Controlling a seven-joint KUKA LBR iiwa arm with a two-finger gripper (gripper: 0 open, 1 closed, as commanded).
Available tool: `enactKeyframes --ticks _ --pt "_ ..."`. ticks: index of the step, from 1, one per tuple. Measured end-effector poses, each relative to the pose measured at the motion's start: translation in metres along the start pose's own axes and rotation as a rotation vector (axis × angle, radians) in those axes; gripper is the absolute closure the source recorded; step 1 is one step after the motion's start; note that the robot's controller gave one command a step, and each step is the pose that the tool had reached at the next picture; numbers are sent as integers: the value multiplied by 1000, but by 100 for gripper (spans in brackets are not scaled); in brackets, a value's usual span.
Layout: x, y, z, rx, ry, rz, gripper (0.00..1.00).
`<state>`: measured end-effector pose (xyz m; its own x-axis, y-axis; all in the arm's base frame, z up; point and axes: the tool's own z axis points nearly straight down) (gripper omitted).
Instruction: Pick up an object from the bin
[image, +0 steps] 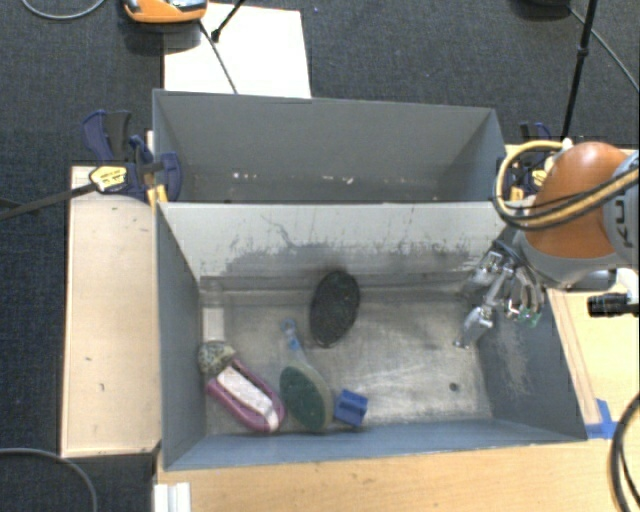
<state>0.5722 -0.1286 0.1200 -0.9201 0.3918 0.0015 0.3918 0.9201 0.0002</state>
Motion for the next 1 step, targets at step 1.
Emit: enactKeyframes --ticks 1 --pt "41 119 10 -3 -1 332 0"
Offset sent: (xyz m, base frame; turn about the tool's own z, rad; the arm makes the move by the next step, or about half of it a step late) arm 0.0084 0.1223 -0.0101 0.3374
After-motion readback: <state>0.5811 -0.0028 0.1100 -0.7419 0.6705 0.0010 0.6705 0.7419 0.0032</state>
